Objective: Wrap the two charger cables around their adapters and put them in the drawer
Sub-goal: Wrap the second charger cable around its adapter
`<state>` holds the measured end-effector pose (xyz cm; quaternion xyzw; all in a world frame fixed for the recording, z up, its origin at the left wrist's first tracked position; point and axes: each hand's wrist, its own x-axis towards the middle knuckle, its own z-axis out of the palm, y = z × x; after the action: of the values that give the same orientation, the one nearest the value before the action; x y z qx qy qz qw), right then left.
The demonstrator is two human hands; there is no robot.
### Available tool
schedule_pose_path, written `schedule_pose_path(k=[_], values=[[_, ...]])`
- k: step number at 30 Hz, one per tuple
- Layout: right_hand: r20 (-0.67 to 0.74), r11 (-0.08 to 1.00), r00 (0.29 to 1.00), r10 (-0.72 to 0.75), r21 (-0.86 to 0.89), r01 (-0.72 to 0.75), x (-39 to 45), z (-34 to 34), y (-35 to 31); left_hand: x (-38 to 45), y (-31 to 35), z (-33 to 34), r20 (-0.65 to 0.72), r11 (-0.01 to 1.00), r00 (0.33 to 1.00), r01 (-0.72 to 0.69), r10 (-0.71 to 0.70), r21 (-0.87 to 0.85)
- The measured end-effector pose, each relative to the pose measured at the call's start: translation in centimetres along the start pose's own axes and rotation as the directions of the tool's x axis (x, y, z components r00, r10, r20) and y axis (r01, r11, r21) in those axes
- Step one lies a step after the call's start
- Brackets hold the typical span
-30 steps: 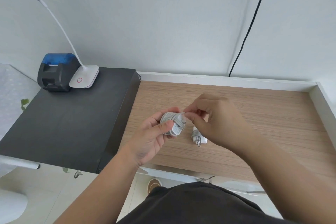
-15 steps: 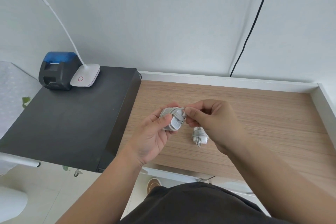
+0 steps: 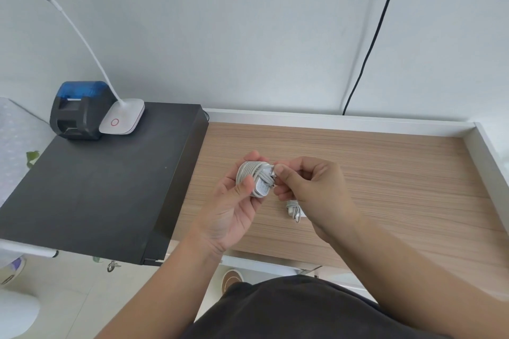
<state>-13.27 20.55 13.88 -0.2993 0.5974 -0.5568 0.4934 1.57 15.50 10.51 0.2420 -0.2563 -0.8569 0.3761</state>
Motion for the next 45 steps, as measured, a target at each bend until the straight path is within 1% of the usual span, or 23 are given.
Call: schedule_pose_path(k=[5,9,11,14,16,17,23,25,29,32,35,36,38,41,43,45], values=[[-0.036,0.999,0.999,0.003,0.052,-0.001,0.1,0.3,0.4,0.2,-0.6,0.3,-0.047,0.999,0.999,-0.014,0.012,-0.037],[0.059,0.999,0.998,-0.027,0.049,0.024,0.8,0.0,0.3,0.3,-0.7,0.3,-0.109,0.997,0.994,-0.008,0.0,-0.075],[0.117,0.996,0.99,-0.078,-0.037,0.082,1.1,-0.6,0.2,0.4,-0.6,0.5,-0.133,0.994,0.991,-0.006,-0.008,-0.11],[0.18,0.945,0.967,-0.178,-0.243,0.219,1.3,-1.4,0.0,0.3,-0.6,1.0,-0.159,0.992,0.987,-0.009,-0.011,-0.126],[0.209,0.908,0.951,-0.226,-0.309,0.284,1.3,-1.5,0.0,0.3,-0.6,1.1,-0.169,0.992,0.986,-0.015,-0.006,-0.127],[0.216,0.901,0.947,-0.239,-0.315,0.299,1.3,-1.5,-0.1,0.3,-0.7,1.2,-0.165,0.991,0.986,-0.016,-0.006,-0.131],[0.172,0.866,0.919,-0.353,-0.312,0.391,0.8,-1.0,-0.1,0.2,-0.5,1.0,-0.087,0.992,0.996,-0.012,0.001,-0.124],[0.125,0.855,0.916,-0.38,-0.331,0.4,0.7,-0.7,0.0,0.1,-0.5,1.1,-0.074,0.994,0.997,-0.008,0.0,-0.106],[0.036,0.83,0.902,-0.43,-0.376,0.411,0.2,0.0,0.0,-0.3,-0.6,1.5,-0.091,0.998,0.996,-0.015,0.009,-0.067],[0.033,0.811,0.888,-0.459,-0.391,0.434,0.0,0.2,0.2,-0.6,-0.7,1.6,-0.107,0.997,0.994,-0.021,0.013,-0.07],[0.045,0.781,0.864,-0.502,-0.405,0.475,0.0,0.3,0.8,-0.9,-0.8,1.3,-0.083,0.998,0.996,-0.018,0.013,-0.063],[0.048,0.783,0.861,-0.506,-0.392,0.483,-0.1,0.4,0.9,-1.0,-0.9,1.2,-0.079,0.998,0.997,-0.02,0.015,-0.057],[0.04,0.838,0.882,-0.47,-0.295,0.46,-0.4,0.4,1.2,-1.2,-0.8,1.2,-0.086,0.998,0.996,-0.027,0.022,-0.051],[0.091,0.929,0.926,-0.365,-0.031,0.369,-0.5,0.3,1.4,-1.4,-0.3,1.2,-0.085,0.998,0.995,-0.056,0.052,-0.036],[0.149,0.942,0.934,-0.324,0.136,0.305,-0.4,0.5,1.5,-1.5,0.1,1.0,-0.075,0.997,0.995,-0.07,0.067,-0.036],[0.174,0.946,0.942,-0.286,0.208,0.249,-0.2,0.7,1.5,-1.6,0.3,0.7,-0.058,0.997,0.996,-0.075,0.074,-0.018]])
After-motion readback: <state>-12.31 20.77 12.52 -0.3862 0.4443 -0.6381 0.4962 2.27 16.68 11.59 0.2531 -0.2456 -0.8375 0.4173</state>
